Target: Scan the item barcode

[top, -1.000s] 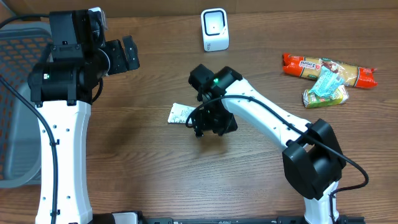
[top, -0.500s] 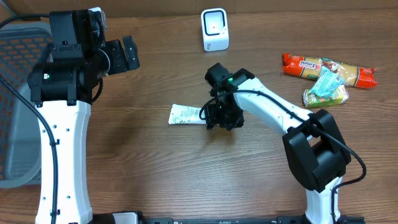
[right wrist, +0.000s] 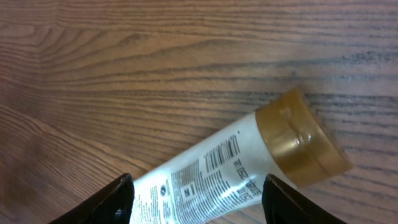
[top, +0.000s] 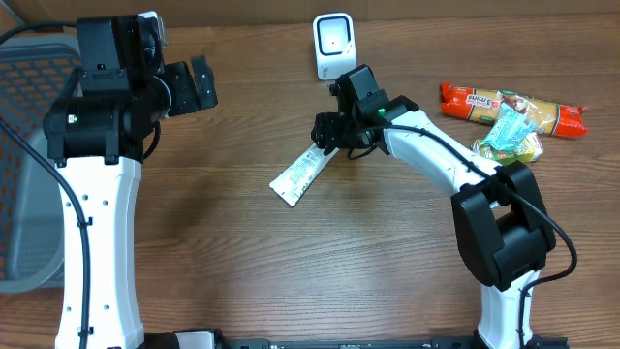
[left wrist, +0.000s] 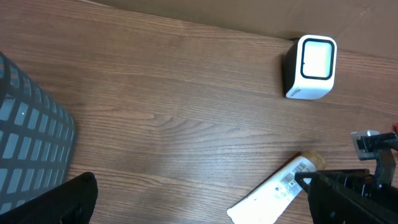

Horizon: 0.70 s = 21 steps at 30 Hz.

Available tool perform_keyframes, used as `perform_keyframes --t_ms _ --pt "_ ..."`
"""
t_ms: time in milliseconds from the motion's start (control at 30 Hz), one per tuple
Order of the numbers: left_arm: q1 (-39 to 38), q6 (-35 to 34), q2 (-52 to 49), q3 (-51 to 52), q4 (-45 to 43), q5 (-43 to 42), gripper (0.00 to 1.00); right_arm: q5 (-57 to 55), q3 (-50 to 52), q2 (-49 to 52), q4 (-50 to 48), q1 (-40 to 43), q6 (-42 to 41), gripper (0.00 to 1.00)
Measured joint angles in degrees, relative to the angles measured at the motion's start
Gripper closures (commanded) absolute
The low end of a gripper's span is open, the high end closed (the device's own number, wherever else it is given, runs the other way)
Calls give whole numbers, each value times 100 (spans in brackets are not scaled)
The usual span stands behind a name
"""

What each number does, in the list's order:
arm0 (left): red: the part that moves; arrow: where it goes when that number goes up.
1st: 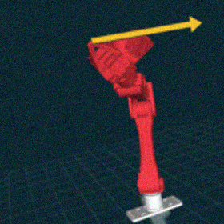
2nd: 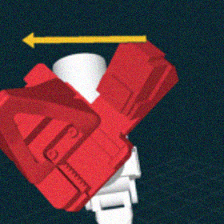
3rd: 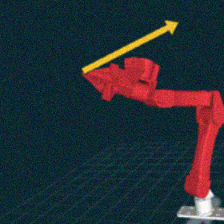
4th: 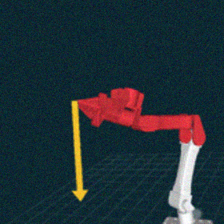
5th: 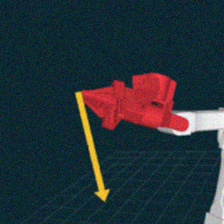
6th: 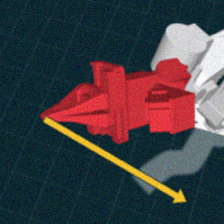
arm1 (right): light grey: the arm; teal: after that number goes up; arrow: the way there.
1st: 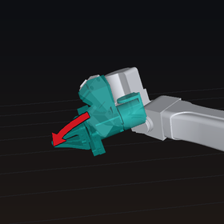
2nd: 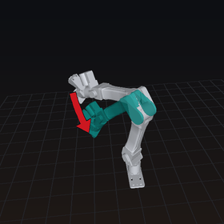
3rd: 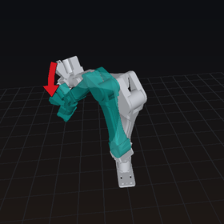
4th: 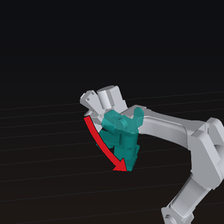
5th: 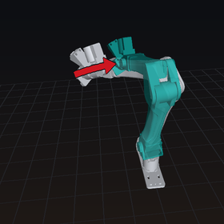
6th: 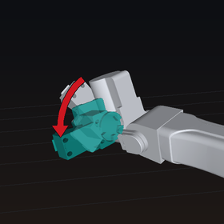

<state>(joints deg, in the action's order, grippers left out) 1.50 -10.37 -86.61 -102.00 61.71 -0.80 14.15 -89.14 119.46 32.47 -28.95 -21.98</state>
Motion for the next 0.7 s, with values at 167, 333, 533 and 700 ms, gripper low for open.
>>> perform_keyframes --t_ms 167,333,533,700 --pt "0 0 0 2 0 0 0 341 -144 2 647 125 -116 7" --pt "0 0 0 2 0 2 0 739 -343 9 1300 229 -1012 6" --pt "0 0 0 0 2 0 0 280 46 11 332 -361 -2216 10" --pt "0 0 0 2 2 0 0 -415 382 13 243 -817 -2691 17"
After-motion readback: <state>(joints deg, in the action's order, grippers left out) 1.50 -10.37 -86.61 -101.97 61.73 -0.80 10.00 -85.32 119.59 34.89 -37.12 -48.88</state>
